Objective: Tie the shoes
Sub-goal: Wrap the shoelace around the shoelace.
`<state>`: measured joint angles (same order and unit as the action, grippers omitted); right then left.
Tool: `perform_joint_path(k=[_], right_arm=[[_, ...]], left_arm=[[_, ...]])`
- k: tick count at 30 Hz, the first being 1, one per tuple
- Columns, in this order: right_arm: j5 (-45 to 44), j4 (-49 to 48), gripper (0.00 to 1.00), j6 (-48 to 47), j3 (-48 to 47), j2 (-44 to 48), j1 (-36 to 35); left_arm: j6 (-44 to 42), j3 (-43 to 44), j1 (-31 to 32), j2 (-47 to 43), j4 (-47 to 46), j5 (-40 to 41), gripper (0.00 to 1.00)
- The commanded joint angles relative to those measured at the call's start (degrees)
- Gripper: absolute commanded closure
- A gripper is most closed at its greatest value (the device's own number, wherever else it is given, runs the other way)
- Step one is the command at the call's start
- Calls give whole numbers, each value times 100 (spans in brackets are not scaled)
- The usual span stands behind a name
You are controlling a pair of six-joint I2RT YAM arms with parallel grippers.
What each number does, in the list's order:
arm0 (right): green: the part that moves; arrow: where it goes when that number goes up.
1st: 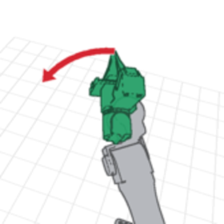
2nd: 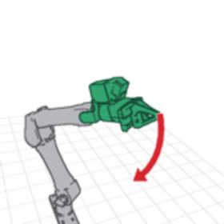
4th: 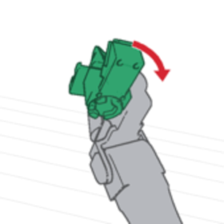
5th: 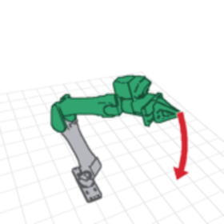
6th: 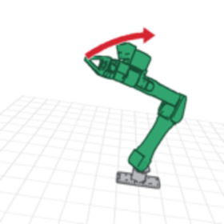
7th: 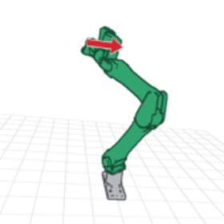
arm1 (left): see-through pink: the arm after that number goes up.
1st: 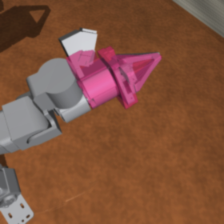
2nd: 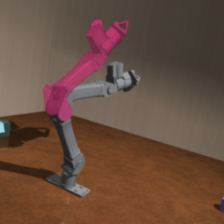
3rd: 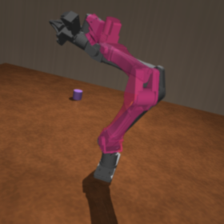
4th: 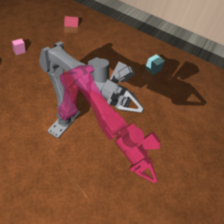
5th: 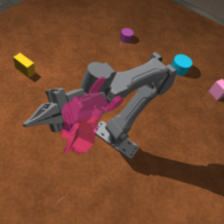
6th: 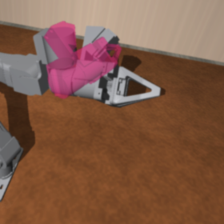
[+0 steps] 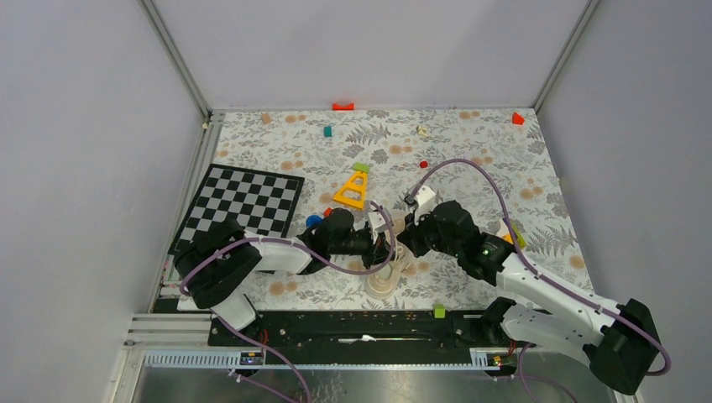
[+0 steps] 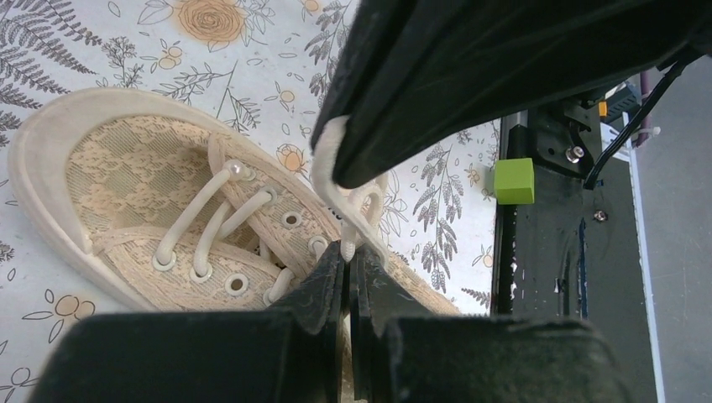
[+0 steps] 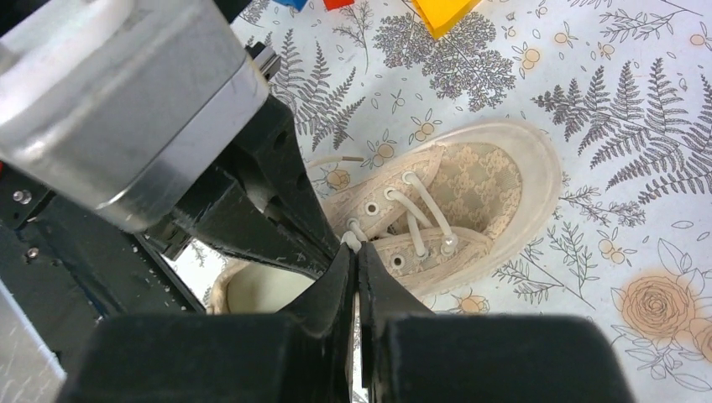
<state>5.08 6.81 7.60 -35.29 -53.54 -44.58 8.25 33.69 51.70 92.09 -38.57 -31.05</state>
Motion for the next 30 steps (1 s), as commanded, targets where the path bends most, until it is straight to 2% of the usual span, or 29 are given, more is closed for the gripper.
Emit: perform_joint_path(k=[1,9,21,22,24,25,30], right_arm=[[-158,-716,100,-280,32,-229,-24],[-77,-867,100,-253,-52,-769,-9],[934,-915,100,476,68,-1068,341],[995,-917,93,534,82,-1088,355],[1090,-918,73,650,128,-1111,364],[1091,-914,68,715,146,-1112,366],[973,-915,66,932,309,-979,388]], left_arm=[[-330,118,-8,-214,261,-268,100],[-485,-37,-34,-395,143,-354,100],[-263,-543,-178,-116,-1325,-527,100],[-236,-581,-185,-113,-1431,-518,100],[-207,-624,-198,-90,-1555,-500,100],[-197,-622,-205,-70,-1583,-506,100],[-44,-604,-237,64,-1746,-579,100]])
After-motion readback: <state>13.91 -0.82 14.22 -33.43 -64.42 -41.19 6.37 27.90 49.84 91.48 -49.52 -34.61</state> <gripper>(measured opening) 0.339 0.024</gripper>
